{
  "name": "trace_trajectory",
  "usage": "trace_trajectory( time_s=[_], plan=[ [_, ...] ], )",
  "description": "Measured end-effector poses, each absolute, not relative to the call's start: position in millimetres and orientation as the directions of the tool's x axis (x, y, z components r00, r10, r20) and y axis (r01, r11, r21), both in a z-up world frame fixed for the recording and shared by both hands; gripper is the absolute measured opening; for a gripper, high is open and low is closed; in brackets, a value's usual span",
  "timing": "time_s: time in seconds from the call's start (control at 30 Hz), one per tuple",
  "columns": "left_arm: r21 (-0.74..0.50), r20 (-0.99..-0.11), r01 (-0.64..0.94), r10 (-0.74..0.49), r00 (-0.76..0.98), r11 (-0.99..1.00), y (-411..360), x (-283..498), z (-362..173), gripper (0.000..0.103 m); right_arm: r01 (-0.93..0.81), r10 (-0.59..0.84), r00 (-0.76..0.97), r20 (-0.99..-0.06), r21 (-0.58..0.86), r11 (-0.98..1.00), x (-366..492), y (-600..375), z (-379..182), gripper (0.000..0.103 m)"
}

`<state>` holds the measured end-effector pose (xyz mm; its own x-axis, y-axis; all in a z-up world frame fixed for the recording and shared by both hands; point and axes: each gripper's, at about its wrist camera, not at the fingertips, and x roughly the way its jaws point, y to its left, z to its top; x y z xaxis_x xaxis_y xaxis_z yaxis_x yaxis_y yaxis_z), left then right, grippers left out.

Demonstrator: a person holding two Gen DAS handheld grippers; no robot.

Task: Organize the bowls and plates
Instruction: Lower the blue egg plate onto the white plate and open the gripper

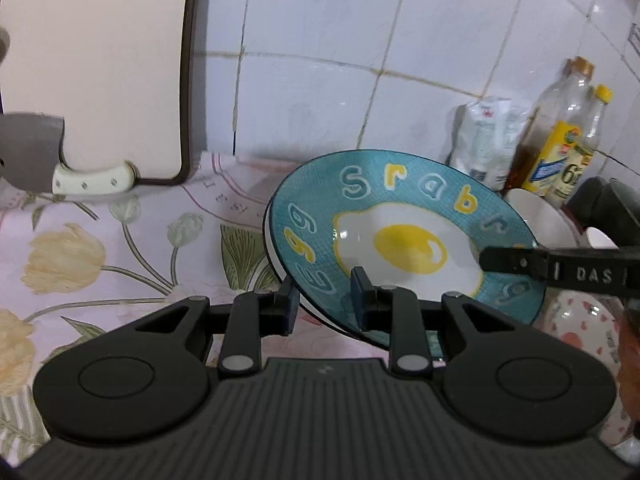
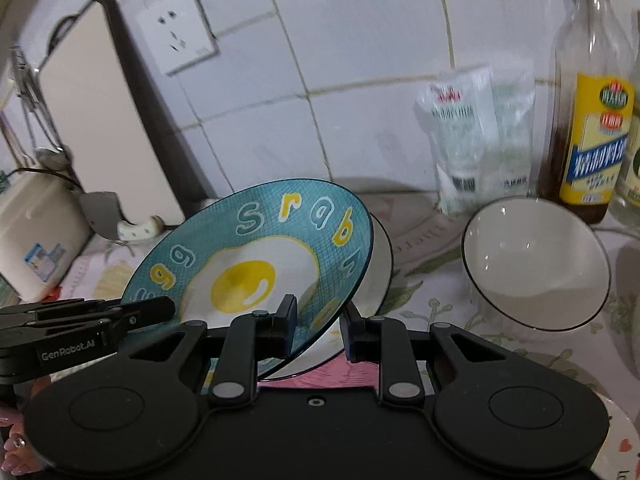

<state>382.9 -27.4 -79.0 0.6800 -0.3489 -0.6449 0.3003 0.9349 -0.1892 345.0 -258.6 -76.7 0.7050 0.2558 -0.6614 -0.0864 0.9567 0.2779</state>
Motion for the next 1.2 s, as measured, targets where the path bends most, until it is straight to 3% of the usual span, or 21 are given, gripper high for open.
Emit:
trace_trajectory(
  time_s=[0.5,0.67,0.87,1.07,1.2],
  plan=[
    [-0.135,-0.688,0.247,-0.27,0.673,0.96,-36.9,405.6,-90.3,0.025,-0.038,0.198,0.682,-0.704,0.236,0.971,358.9,-243.2,-91.9,0.03],
    [-0.117,-0.717,0.204,-0.225,0.66,0.972,-42.0,409.5,-90.0,0.025,-0.041,0.089,0.693,-0.715,0.085,0.996,360.7,-225.0,-92.8,0.032],
    [-0.114,-0.716,0.164,-0.195,0.67,0.98,-44.2,410.0,-93.5,0.025,-0.046,0.073,0.708,-0.703,0.058,0.997,361.8,-225.5,-94.8,0.033],
    [-0.081,-0.713,0.146,-0.16,0.683,0.986,-50.2,408.2,-98.8,0.026,-0.045,-0.017,0.731,-0.683,-0.072,0.996,362.0,-214.7,-101.5,0.033],
    [-0.011,-0.708,0.152,-0.115,0.697,0.988,-60.8,408.7,-97.8,0.027,-0.032,-0.049,0.745,-0.665,-0.109,0.994,365.1,-213.7,-106.2,0.033]
  ],
)
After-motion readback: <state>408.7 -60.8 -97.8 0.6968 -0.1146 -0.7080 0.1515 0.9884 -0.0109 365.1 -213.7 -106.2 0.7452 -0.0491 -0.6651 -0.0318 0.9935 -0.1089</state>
